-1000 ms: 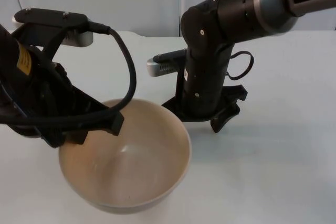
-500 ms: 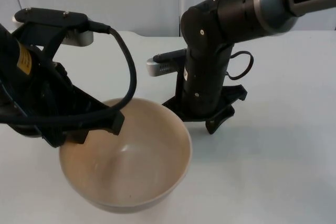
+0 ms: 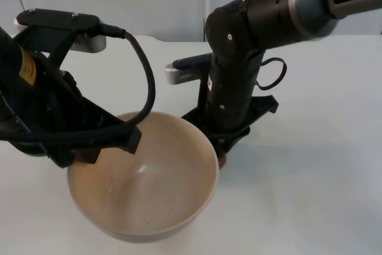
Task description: Pick up the bowl with the left hand and pour the coffee beans from the cup into the bowl with the right hand.
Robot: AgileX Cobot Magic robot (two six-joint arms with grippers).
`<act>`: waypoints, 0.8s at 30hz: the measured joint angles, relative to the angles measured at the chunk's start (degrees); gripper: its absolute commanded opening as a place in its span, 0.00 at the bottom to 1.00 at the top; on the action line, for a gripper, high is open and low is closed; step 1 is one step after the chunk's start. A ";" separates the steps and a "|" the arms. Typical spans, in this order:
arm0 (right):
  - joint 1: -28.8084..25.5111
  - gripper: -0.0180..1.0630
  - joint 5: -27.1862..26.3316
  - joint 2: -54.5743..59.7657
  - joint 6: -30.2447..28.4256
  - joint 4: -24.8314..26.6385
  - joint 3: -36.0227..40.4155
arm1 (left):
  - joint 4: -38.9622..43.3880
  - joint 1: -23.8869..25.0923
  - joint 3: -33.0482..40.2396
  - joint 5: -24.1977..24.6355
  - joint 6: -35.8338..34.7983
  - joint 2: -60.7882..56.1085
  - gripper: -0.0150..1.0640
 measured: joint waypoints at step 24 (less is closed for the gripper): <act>0.00 0.02 -1.23 -1.80 0.22 -0.58 0.00 | 0.00 0.00 0.00 0.00 0.00 0.00 0.01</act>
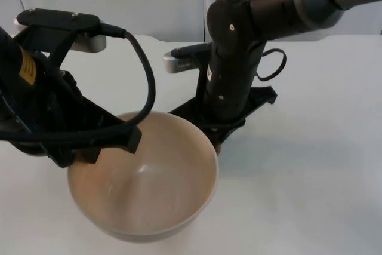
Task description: Pick up the bowl with the left hand and pour the coffee beans from the cup into the bowl with the right hand.
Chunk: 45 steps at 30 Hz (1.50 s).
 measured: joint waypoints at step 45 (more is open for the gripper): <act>-8.93 0.02 19.82 -29.71 -18.38 0.09 0.00 | -7.31 0.00 -0.22 -3.01 0.56 0.00 0.01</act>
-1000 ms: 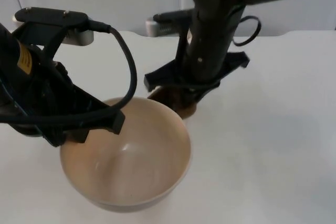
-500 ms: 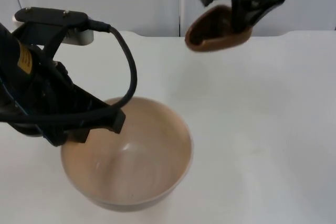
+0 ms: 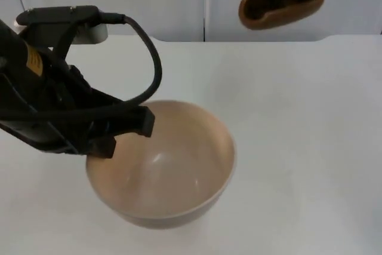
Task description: Pick up the bowl with the left hand and pour the coffee beans from the cup into the bowl with the right hand.
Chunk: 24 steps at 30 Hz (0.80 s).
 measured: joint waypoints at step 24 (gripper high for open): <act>0.56 0.02 4.89 -5.22 -3.24 -0.68 0.00 | 0.00 -3.25 -1.96 0.46 0.75 4.42 0.01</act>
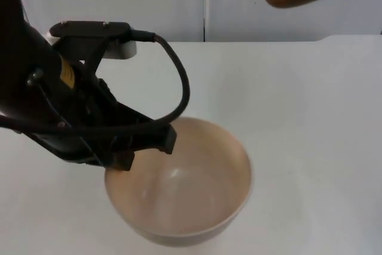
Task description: Pick up the bowl with the left hand and pour the coffee beans from the cup into the bowl with the right hand.
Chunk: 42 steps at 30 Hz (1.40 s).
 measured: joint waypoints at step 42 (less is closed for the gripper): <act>23.92 0.02 0.33 0.49 16.55 -27.41 8.65 | 0.00 0.00 -0.13 0.37 0.00 0.00 0.01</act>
